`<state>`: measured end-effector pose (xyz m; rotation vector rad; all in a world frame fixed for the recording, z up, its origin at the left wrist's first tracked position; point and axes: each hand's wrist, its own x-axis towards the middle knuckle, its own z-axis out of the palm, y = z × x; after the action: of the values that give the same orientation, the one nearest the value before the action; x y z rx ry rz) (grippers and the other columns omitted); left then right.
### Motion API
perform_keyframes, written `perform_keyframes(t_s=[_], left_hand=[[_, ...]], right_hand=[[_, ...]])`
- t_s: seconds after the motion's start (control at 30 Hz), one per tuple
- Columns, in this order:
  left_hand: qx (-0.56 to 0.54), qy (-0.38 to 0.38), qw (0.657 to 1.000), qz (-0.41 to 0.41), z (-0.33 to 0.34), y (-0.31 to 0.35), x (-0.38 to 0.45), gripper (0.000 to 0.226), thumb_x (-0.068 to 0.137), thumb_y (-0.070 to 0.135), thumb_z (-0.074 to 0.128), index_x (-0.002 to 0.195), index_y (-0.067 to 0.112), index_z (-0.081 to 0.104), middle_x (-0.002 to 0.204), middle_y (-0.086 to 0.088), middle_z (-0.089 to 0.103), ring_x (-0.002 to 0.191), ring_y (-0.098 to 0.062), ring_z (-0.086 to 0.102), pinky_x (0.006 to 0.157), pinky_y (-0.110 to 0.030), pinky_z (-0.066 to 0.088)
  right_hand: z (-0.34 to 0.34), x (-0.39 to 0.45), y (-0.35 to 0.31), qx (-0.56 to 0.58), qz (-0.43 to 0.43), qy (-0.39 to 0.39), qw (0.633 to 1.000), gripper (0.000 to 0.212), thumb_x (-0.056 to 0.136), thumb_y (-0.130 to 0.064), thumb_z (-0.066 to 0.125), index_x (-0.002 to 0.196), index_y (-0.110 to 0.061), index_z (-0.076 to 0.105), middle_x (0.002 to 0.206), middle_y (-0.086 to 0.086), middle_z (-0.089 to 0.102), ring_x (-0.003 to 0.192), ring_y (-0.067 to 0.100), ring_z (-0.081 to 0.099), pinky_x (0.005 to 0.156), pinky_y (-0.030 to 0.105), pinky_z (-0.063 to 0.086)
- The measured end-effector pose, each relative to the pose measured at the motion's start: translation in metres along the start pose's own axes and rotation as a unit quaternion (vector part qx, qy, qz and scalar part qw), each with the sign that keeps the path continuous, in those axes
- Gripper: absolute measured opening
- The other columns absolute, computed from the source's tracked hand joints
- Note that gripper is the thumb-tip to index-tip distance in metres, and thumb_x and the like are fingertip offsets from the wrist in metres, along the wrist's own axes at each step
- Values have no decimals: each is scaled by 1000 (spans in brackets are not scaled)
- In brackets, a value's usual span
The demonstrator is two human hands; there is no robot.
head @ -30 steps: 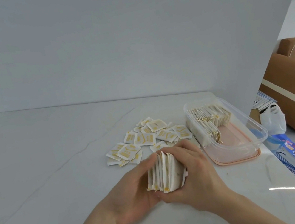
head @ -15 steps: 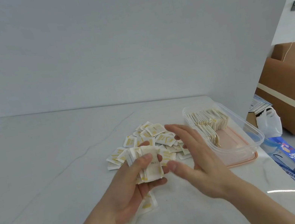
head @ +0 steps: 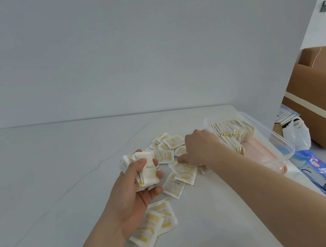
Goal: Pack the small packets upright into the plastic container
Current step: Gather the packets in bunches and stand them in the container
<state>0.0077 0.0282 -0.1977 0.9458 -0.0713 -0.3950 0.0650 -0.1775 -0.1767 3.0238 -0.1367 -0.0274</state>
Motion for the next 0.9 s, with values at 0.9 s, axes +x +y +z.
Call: perform_keyframes(t_s=[0.9], left_hand=[[56,1,998,1,4,-8,-1,24,101,16,55,122,22,63,99,-11,70,77,-25,67,60,-36,49]], right_hand=[[-5,-8,12,-129,-69,72,987,12,94,-9,57,101,-12,66,95,5,63,96,29,66,68,33,38]])
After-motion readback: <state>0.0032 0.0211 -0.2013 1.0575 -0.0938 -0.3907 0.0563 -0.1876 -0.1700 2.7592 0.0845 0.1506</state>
